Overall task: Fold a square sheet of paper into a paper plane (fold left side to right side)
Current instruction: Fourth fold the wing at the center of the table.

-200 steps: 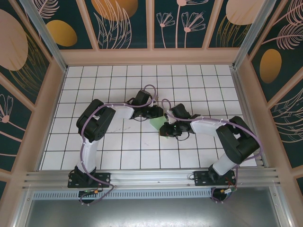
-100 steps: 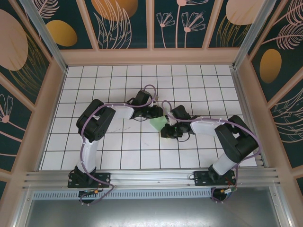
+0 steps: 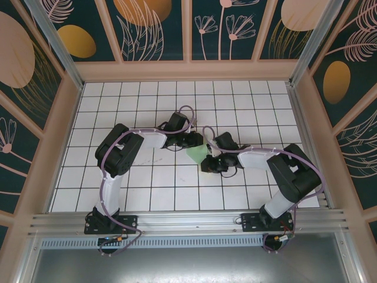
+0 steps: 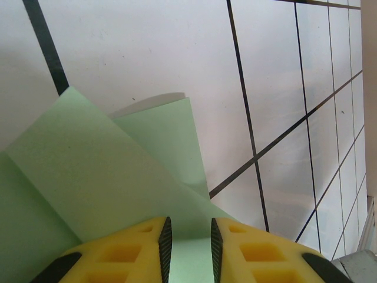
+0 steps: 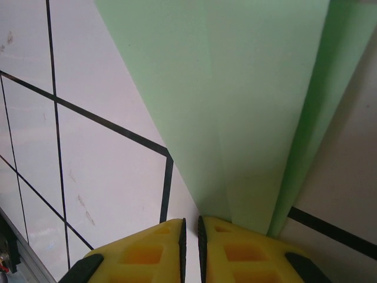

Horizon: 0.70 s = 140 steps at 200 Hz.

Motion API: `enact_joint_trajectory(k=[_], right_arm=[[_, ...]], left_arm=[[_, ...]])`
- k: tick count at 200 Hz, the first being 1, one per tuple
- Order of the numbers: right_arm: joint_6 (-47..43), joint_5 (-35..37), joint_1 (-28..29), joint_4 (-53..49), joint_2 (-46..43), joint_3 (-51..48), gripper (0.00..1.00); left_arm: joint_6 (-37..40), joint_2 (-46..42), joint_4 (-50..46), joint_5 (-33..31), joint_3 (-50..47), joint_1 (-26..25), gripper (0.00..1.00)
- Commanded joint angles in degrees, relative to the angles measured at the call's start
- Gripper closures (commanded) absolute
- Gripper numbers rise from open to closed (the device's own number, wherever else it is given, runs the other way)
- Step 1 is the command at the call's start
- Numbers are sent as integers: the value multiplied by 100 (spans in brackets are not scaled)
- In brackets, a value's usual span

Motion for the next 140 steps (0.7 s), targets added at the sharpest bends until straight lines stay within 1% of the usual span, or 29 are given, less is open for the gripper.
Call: enact_joint_trajectory(k=[1,17,49,62,76,99,119,140], right_arm=[[13,-126,-16,-260,84,-233,82],[30,-155,-17,-363,1,-312,83],[39,-214,-21,-517,-273,-508,88],[-8,-279,-60,-594,-351,-498,92],[-39,-370,-117,-616,-502,-401,100],[-7,-553,-215,-542,-863,-127,100],[84,-773,-300,-308,-981,14,100],[200,-552,-303,-125,-776,102,100]], left_arm=[[250,590,-892,-890,-224,37,71],[248,608,-897,-902,-232,35,71],[244,616,-892,-917,-233,37,71],[237,608,-893,-921,-233,35,71],[243,600,-892,-913,-231,37,71],[241,593,-901,-915,-233,33,71],[241,577,-892,-915,-250,33,71],[228,577,-884,-917,-259,37,71]])
